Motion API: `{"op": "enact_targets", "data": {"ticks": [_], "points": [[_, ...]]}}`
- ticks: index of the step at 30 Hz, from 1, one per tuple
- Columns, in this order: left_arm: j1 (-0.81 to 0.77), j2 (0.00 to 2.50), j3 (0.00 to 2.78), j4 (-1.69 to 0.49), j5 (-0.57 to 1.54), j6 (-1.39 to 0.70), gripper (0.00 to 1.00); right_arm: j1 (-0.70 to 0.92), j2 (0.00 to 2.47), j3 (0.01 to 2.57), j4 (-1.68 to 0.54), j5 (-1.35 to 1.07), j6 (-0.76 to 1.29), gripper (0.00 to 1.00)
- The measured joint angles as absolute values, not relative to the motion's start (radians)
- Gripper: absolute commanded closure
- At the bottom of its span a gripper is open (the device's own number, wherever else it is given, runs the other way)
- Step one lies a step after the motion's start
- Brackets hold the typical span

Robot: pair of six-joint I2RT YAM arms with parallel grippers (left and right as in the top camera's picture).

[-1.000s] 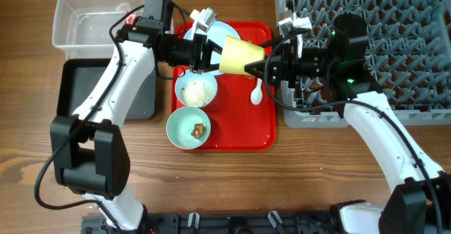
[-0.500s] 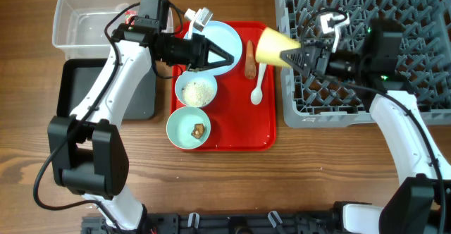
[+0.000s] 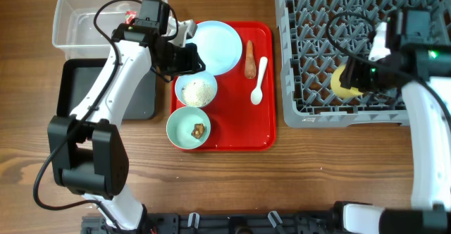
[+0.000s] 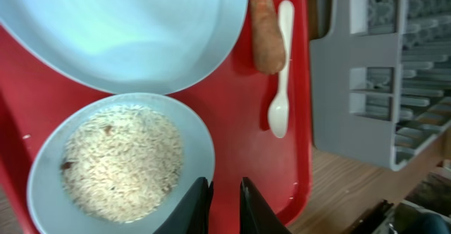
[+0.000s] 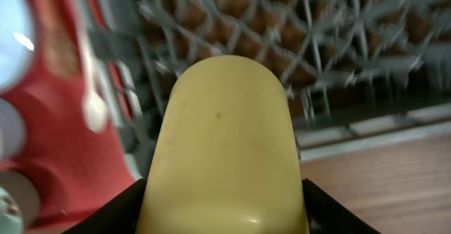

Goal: Sort waste into correct bins and load items into the dishwasher rack
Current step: 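Place the yellow cup into the grey dish rack with the right gripper, then grasp the rim of the green bowl with the left gripper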

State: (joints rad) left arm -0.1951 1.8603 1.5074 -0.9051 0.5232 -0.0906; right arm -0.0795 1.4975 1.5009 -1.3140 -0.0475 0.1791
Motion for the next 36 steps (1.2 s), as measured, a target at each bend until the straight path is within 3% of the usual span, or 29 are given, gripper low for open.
{"op": "enact_targets", "data": {"ticks": [4,7,9,10,11,13,21,25,27,30,36], "points": [[-0.195,1.86,1.507,-0.917,0.486,-0.091,0.85,-0.079,1.67,1.501,-1.334,-0.048,0.179,0.53],[-0.195,1.86,1.507,-0.925,0.478,-0.091,0.85,-0.072,1.769,1.501,-1.336,-0.048,0.179,0.3],[-0.195,1.86,1.507,-0.929,0.476,-0.09,0.78,-0.066,1.795,1.501,-1.327,-0.048,0.18,0.2],[-0.195,1.86,1.507,-0.932,0.475,-0.09,0.69,-0.063,1.796,1.501,-1.327,-0.049,0.18,0.19],[-0.195,1.86,1.507,-0.932,0.475,-0.09,0.61,-0.063,1.796,1.501,-1.327,-0.051,0.182,0.18],[-0.195,1.86,1.507,-0.932,0.475,-0.091,0.54,-0.063,1.796,1.507,-1.333,-0.052,0.181,0.18],[-0.195,1.783,1.519,-0.938,0.475,-0.091,0.52,-0.059,1.692,1.728,-1.327,-0.234,0.118,0.19],[-0.197,1.68,1.531,-0.991,0.47,-0.091,0.53,0.044,1.632,1.741,-1.234,-0.377,0.1,0.21],[-0.215,1.677,1.536,-1.07,0.408,-0.104,0.48,0.131,1.633,1.74,-1.187,-0.396,0.105,0.21],[-0.269,1.677,1.536,-1.191,0.189,-0.221,0.5,0.258,1.633,1.708,-1.089,-0.386,0.167,0.22],[-0.402,1.674,1.431,-1.183,0.091,-0.334,0.51,0.286,1.64,1.677,-1.071,-0.334,0.223,0.22]]}}
